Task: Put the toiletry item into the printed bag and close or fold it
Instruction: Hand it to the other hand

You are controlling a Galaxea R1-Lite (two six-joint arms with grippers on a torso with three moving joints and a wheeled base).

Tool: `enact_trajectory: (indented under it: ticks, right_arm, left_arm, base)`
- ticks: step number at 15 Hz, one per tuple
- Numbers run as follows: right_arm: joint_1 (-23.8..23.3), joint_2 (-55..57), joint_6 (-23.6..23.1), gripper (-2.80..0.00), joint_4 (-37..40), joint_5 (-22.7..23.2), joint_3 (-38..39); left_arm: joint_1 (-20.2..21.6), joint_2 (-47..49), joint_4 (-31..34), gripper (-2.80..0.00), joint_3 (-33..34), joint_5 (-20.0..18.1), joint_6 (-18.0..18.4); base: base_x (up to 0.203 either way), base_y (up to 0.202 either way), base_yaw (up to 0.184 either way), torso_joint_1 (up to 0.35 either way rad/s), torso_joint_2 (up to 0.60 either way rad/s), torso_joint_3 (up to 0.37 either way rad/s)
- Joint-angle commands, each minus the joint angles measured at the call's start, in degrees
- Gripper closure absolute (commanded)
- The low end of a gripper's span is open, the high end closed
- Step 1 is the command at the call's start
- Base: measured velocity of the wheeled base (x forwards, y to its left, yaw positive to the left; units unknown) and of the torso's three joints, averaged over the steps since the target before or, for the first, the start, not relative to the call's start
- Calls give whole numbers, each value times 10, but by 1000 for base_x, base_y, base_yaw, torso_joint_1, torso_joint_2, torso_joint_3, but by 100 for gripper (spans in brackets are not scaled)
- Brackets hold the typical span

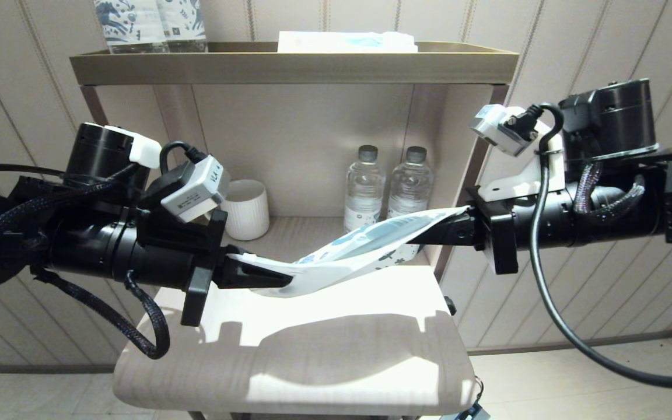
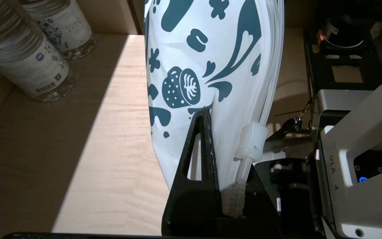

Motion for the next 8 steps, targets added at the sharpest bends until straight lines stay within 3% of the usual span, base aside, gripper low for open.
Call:
enact_trajectory:
  ticks: [1, 8]
  right_arm:
    - [-2, 1, -1, 0, -1, -1, -1]
    - [-5, 2, -1, 0, 4, -10, -2]
  left_arm:
    - [0, 1, 0, 0, -7, -3, 2]
    - [0, 2, 0, 0, -24, -4, -6]
  base:
    - [0, 0, 0, 0, 0, 0]
    - [0, 0, 0, 0, 0, 0]
